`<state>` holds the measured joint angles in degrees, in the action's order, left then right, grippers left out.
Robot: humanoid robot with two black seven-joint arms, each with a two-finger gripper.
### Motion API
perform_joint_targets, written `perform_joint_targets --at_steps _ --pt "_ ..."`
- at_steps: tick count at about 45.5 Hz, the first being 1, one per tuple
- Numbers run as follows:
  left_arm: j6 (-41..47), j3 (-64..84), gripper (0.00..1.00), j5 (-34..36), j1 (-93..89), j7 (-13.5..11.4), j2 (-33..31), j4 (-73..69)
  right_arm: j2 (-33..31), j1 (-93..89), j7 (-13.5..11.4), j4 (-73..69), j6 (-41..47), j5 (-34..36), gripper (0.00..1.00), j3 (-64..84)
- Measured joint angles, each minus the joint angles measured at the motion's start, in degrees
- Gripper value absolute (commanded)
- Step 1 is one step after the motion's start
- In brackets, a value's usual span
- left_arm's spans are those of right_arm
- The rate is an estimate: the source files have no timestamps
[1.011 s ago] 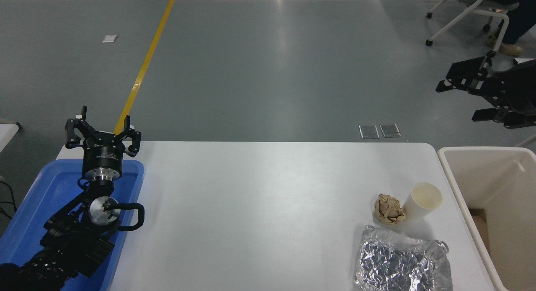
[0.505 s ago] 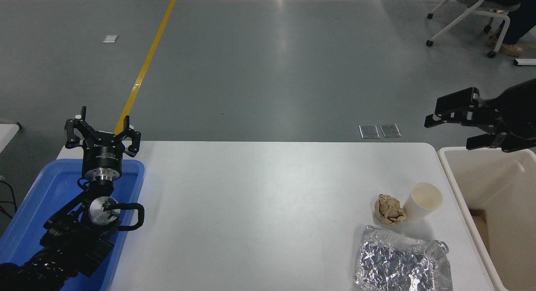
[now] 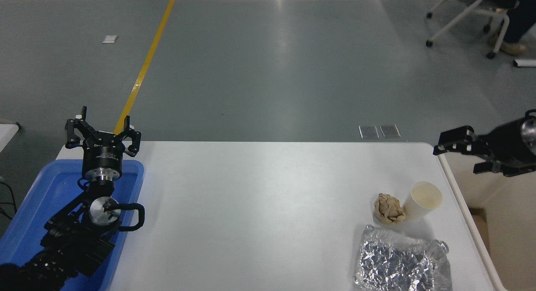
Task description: Pick up paper cup place in dustbin
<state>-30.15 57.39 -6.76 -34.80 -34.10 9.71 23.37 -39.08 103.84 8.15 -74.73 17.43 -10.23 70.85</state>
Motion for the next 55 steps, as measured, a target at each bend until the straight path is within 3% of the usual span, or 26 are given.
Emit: perform_joint_targets --at_steps 25,33,40,41,44,47,55 --pt "0.07 0.01 0.99 0.0 0.0 -0.07 0.04 -0.05 5.52 -23.76 0.08 17.45 -4.31 0.02 0.94 -8.08" --pt "0.07 0.01 0.99 -0.01 0.0 -0.08 0.04 -0.05 6.84 -26.9 0.09 19.48 -5.02 0.04 0.86 -8.91" --pt "0.07 0.01 0.99 -0.01 0.0 -0.08 0.04 -0.05 8.34 -29.33 0.04 21.35 -6.26 0.06 0.72 -9.39" --pt "0.07 0.01 0.99 -0.01 0.0 -0.08 0.04 -0.05 8.57 -29.67 0.04 21.62 -6.4 0.08 0.66 -9.48" --pt "0.07 0.01 0.99 -0.01 0.0 -0.08 0.04 -0.05 9.22 -30.68 0.03 22.3 -6.7 0.11 0.39 -9.86" --pt "0.07 0.01 0.99 -0.01 0.0 -0.07 0.04 -0.05 9.77 -31.51 0.03 22.89 -6.93 0.17 0.0 -10.29" --pt "0.07 0.01 0.99 -0.01 0.0 -0.07 0.05 -0.04 10.65 -32.79 -0.04 24.18 -7.32 0.41 0.0 -11.01"
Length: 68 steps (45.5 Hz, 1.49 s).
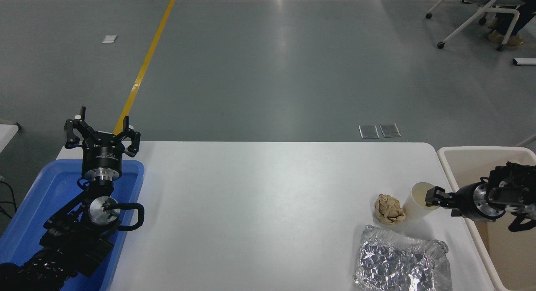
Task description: Pick up paper cup place in dustbin
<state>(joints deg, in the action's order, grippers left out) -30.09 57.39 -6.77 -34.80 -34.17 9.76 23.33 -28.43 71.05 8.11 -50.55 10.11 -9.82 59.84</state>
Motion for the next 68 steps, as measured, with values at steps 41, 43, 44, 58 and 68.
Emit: perform_joint_targets --at_steps 41,43,44,58,68 --pt "0.0 -0.01 0.99 0.01 0.0 0.02 -0.03 0.02 -13.52 19.38 0.57 -16.63 4.76 -6.82 0.0 2.7" --pt "-0.03 -0.01 0.99 0.0 0.0 0.03 -0.04 0.02 -14.97 22.63 0.57 -18.83 5.76 -7.54 0.0 4.01" --pt "-0.04 -0.01 0.99 0.0 0.0 0.03 -0.04 0.02 -15.57 24.16 0.57 -19.85 6.28 -7.81 0.0 4.68" --pt "-0.07 -0.01 0.99 0.06 0.0 0.07 -0.08 0.05 -22.33 51.68 0.71 -31.61 18.17 -12.05 0.0 17.02" --pt "-0.07 0.0 0.99 0.09 0.0 0.07 -0.09 0.05 -23.89 67.14 0.8 -34.36 27.64 -13.16 0.0 23.33"
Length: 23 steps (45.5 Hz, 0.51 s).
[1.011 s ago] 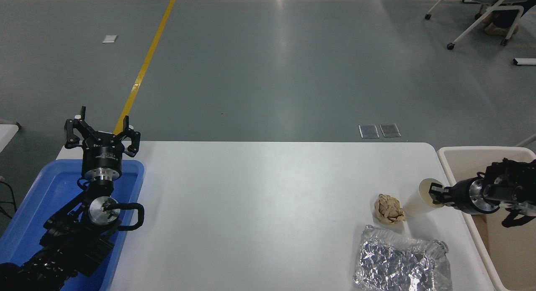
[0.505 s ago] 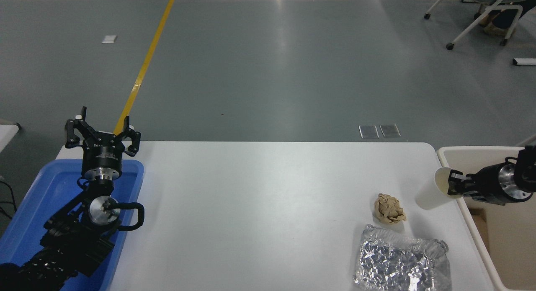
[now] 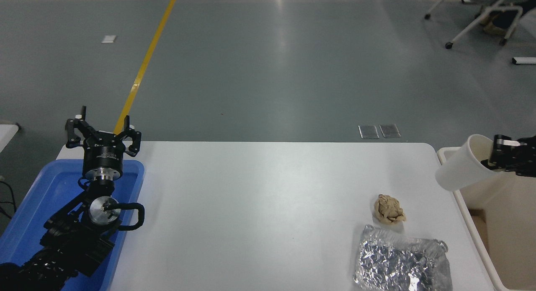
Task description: Pick up paper cup place in dustbin
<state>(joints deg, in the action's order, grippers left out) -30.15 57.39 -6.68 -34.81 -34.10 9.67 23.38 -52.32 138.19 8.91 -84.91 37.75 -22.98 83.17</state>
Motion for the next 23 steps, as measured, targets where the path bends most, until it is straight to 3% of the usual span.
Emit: perform_joint_targets --at_steps 23 --pt "0.0 0.0 0.99 0.0 0.0 0.0 0.0 0.0 -1.4 10.92 0.04 -0.93 6.5 -0.6 0.0 4.29"
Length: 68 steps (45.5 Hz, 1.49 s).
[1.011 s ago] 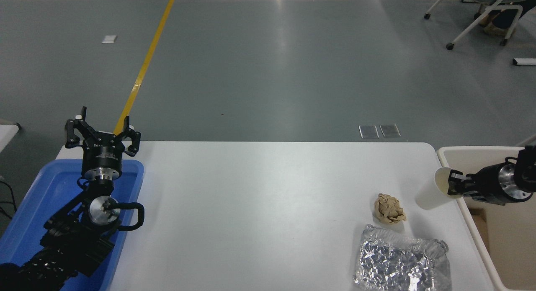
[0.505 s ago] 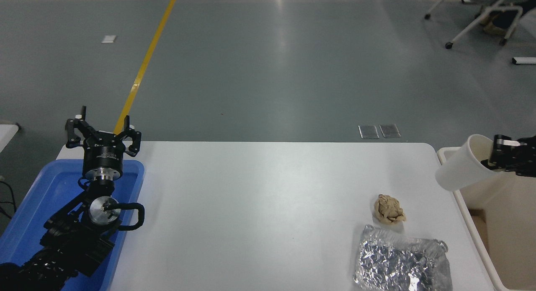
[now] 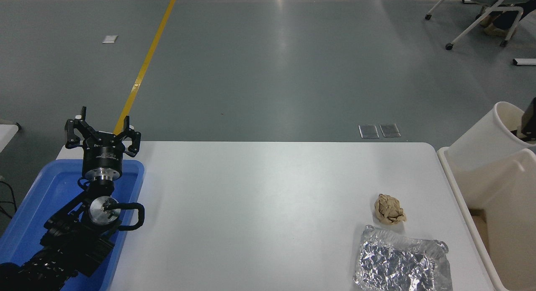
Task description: Pick up paper cup place in dustbin
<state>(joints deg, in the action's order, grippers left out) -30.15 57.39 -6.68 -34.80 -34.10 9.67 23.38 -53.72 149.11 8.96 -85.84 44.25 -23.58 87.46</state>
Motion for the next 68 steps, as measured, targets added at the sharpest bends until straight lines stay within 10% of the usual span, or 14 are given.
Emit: perform_joint_targets --at_steps 21,41,68 --pt "-0.01 -0.01 0.99 0.02 0.01 -0.01 0.03 0.0 -1.61 -28.8 -0.09 23.6 -8.32 0.52 0.0 -20.34" --pt "0.01 -0.02 0.99 -0.06 0.0 0.0 0.07 0.0 12.57 -61.21 -0.06 63.94 -11.41 1.07 0.0 -53.16" --pt "0.01 -0.02 0.99 -0.01 0.0 0.0 0.07 -0.01 16.8 -98.18 -0.2 72.42 -14.83 2.39 0.0 -58.01"
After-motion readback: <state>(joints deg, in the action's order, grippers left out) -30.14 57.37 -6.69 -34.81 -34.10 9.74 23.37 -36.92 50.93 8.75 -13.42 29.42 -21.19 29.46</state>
